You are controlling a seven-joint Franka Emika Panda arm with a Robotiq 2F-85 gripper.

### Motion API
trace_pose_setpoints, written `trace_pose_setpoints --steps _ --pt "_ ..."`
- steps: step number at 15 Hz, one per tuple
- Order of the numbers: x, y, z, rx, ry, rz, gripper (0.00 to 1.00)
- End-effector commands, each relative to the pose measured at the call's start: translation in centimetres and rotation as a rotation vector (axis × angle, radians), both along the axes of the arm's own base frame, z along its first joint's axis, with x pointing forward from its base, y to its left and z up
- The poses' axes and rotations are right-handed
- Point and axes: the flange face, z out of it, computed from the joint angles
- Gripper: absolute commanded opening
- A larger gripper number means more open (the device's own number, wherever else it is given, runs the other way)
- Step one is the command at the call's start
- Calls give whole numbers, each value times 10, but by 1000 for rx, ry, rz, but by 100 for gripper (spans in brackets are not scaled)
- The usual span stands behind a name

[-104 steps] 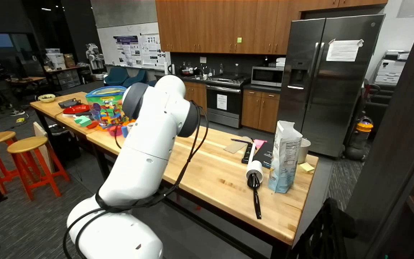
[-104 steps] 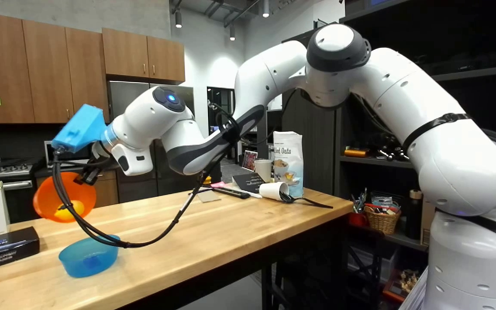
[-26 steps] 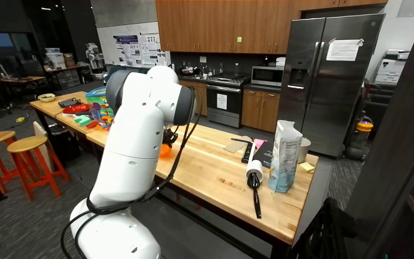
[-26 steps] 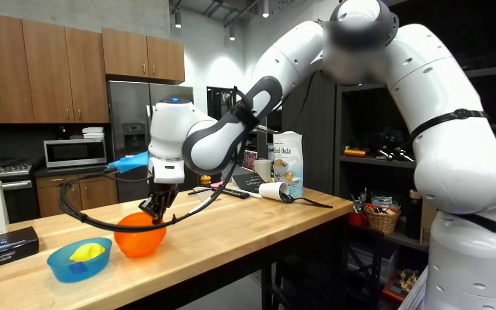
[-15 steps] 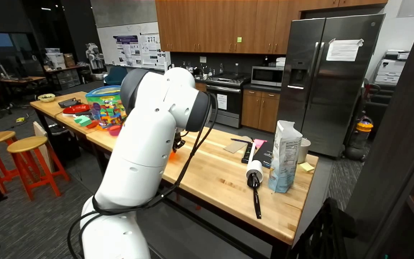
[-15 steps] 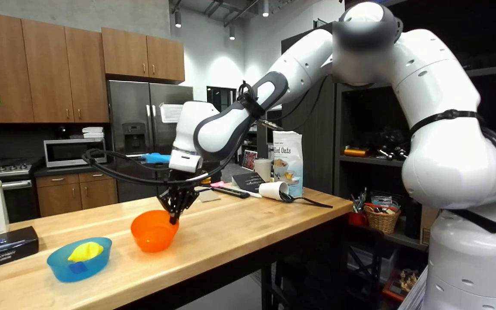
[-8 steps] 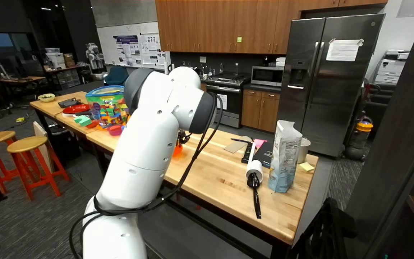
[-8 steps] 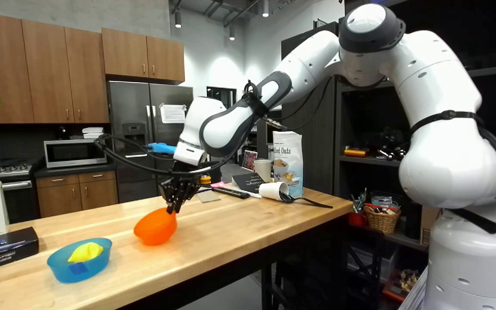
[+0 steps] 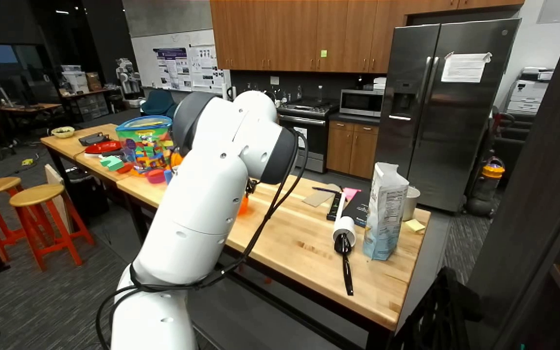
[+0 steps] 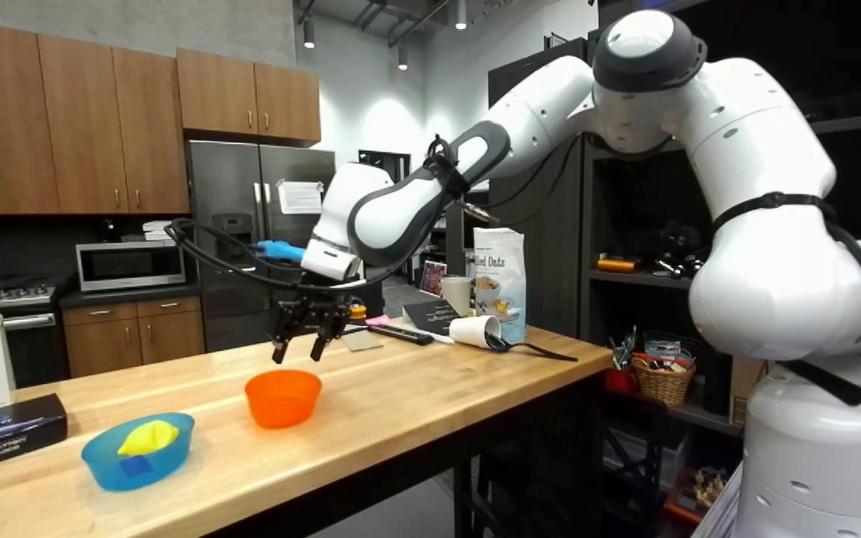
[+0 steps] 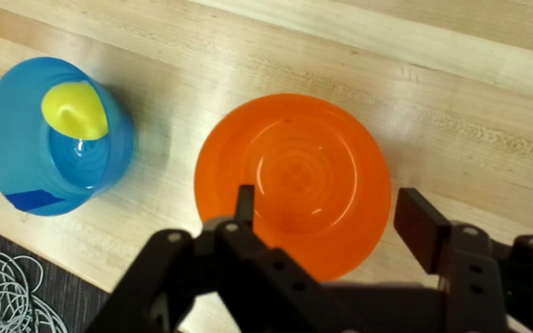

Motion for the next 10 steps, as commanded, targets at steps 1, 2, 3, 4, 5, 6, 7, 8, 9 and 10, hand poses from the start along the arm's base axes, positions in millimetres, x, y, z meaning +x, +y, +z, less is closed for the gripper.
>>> trace_pose_setpoints --steps 1,2,3,4,5,6,7,8,9,10 --pt "-9 2 26 -41 -38 13 100" --pt "-15 15 31 -57 -60 23 100" --pt "-21 22 41 -78 -87 37 100" --pt "-33 37 49 -101 -120 54 100" --pt "-41 47 58 -124 -152 73 100" --pt "-51 58 66 -146 -183 93 100" --pt "-61 69 73 -168 -208 110 100" --pt "-72 78 79 -191 -229 124 100" --pt "-84 87 83 -215 -248 127 100" --pt "-95 96 89 -231 -264 126 100"
